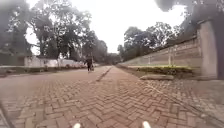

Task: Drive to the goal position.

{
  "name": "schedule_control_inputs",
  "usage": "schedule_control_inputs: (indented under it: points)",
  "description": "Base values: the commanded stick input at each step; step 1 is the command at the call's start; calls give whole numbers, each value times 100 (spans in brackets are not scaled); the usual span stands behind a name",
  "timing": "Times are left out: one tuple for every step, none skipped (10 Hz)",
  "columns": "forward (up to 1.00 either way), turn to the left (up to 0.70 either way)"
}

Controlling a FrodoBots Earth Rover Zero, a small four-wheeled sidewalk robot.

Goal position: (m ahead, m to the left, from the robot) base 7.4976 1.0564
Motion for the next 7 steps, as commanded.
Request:
schedule_control_inputs:
  points:
    - [70,8]
    - [70,8]
    - [70,9]
    - [70,8]
    - [70,8]
    - [70,7]
    - [70,7]
